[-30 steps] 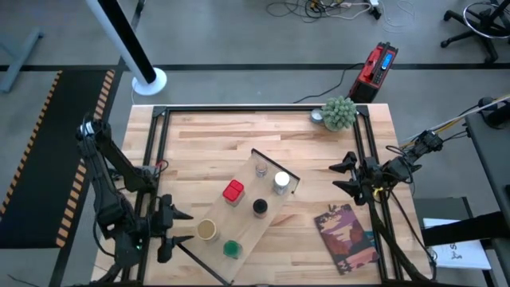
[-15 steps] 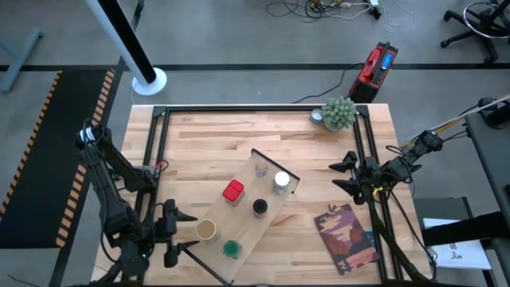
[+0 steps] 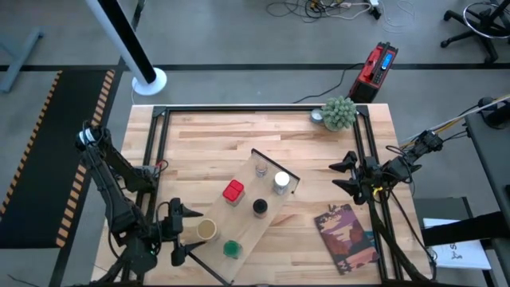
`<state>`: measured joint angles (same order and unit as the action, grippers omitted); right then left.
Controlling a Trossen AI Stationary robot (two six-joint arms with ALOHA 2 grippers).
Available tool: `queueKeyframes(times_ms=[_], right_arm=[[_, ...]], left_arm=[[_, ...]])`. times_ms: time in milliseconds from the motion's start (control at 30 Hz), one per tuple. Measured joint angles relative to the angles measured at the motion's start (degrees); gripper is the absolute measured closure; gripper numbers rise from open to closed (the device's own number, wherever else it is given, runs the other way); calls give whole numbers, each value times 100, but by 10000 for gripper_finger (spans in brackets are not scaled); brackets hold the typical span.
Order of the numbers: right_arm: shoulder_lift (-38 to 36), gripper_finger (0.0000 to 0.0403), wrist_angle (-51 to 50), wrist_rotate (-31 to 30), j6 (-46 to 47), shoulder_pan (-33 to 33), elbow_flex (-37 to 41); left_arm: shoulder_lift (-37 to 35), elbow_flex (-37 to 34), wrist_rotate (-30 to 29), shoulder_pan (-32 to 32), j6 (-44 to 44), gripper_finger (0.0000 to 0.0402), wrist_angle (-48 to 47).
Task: Shelf spices
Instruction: Remove the gold seasoning bottle from the shelf
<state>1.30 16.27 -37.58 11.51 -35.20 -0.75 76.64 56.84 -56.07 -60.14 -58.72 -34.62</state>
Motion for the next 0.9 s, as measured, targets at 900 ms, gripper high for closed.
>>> queueKeyframes(times_ms=[900], right_arm=[[0, 130, -19, 1, -6, -1, -1]], left_arm=[[208, 2, 162, 547, 662, 19, 819]])
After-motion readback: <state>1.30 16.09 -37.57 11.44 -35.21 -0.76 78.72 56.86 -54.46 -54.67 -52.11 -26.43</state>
